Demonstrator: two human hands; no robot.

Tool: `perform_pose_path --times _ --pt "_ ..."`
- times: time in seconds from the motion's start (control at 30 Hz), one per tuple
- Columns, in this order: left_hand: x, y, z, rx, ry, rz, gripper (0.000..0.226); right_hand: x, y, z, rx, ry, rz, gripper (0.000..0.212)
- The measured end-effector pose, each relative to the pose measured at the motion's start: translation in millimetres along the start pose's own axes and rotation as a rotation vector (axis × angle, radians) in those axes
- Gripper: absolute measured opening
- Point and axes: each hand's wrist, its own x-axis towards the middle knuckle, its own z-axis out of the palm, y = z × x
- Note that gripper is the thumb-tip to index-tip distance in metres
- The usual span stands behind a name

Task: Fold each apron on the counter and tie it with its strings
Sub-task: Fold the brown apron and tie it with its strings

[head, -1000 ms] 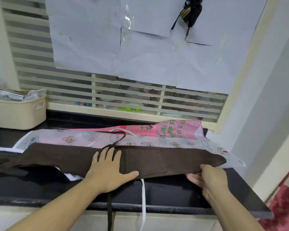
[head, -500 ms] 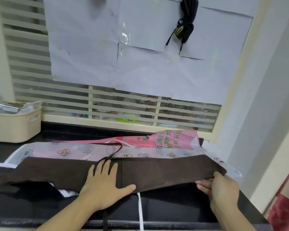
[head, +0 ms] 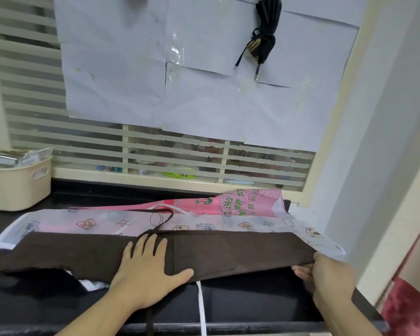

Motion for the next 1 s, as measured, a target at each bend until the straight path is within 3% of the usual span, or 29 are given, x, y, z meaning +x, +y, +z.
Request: perform_pose_path --times 0.13,0.3,0.37,0.47,0.57,0.67,0.8,0.9,1.0 --pt "0.7 -0.1 -0.1 -0.009 0.002 0.001 0.122 -13.8 1.2 6.4 0.111 -0.169 0.058 0.02" --pt "-0.2 0.5 -0.3 -0.069 0.034 0.019 0.122 -50.6 9.2 34.3 -0.062 -0.499 0.114 0.025" --pt "-2.1 -2.5 -1.3 -0.146 0.074 0.039 0.113 -59.8 13.2 47.5 -0.111 -0.476 0.071 0.023" --pt "-2.3 -12.0 -6.6 -0.369 0.194 0.014 0.074 -70.6 6.9 60.4 -0.143 -0.341 -0.06 0.02" --pt "-2.0 -18.1 -13.2 -0.569 0.252 -0.057 0.037 -93.5 -9.5 70.8 -0.193 -0.305 -0.296 0.034" --pt "-4.3 -19.1 -22.6 -0.853 0.171 -0.088 0.035 -128.4 -28.8 86.7 -0.342 -0.366 -0.61 0.052" --pt "-9.2 -30.1 -44.1 -1.442 0.142 -0.13 0.028 -167.4 -36.8 126.9 -0.592 -0.492 -1.12 0.071" --pt "-14.5 -55.2 -62.9 -1.787 0.169 -0.22 0.045 -193.4 -8.1 166.5 -0.906 -0.607 -1.581 0.069" --pt "-19.4 -106.9 -82.4 -2.058 0.115 -0.345 0.059 -212.2 35.7 186.5 -1.122 -0.803 -1.777 0.073"
